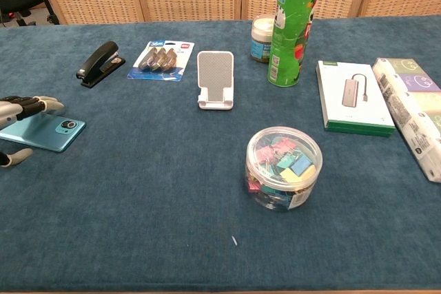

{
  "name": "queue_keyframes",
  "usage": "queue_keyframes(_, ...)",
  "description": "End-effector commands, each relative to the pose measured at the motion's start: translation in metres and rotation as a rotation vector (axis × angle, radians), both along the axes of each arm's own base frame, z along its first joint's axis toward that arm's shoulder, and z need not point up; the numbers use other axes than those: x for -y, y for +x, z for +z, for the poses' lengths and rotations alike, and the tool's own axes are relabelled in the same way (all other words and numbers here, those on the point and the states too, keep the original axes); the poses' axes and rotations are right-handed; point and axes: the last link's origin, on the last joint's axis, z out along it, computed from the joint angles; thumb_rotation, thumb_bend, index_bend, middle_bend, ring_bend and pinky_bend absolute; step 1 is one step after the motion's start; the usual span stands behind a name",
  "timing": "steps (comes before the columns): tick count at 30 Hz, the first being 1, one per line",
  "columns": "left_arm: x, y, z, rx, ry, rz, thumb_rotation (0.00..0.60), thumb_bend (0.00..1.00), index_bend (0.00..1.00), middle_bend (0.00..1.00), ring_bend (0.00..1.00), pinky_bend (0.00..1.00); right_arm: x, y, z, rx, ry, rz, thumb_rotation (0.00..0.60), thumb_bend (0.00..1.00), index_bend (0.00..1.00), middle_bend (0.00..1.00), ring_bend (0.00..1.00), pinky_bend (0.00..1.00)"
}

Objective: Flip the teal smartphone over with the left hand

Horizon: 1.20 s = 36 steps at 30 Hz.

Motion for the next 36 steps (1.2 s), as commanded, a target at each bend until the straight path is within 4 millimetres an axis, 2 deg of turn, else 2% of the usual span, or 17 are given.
queue_keyframes(1,-0.001,0.001,0.001,-0.001,0.0,0.0,0.6,0.54,0.0,0.0,0.0,0.0,0.0,0.0,0.0,-0.002,0.002,-0.001,0.6,0.0,0.0,0.0,0.0,0.0)
queue_keyframes(13,-0.001,0.002,0.005,-0.009,0.008,-0.003,0.6,0.54,0.0,0.0,0.0,0.0,0.0,0.0,-0.001,-0.004,0.006,-0.005,0.6,0.0,0.0,0.0,0.0,0.0)
queue_keyframes(25,-0.007,0.0,-0.003,-0.015,0.006,0.021,0.6,0.57,0.0,0.0,0.0,0.0,0.0,-0.001,0.0,-0.005,0.006,-0.009,0.6,0.0,0.0,0.0,0.0,0.0)
queue_keyframes(27,-0.008,0.0,-0.004,-0.017,0.005,0.02,0.6,0.6,0.06,0.0,0.0,0.0,0.001,-0.001,0.0,-0.005,0.006,-0.009,0.6,0.0,0.0,0.0,0.0,0.0)
queue_keyframes(31,-0.007,0.0,-0.003,-0.015,0.011,0.016,0.6,0.73,0.28,0.0,0.0,0.0,0.001,-0.001,0.0,-0.005,0.007,-0.009,0.6,0.0,0.0,0.0,0.0,0.0)
queue_keyframes(36,-0.005,-0.001,0.002,-0.021,0.024,0.004,0.6,0.87,0.44,0.0,0.0,0.0,0.0,0.0,0.0,-0.005,0.007,-0.007,0.6,0.0,0.0,0.0,0.0,0.0)
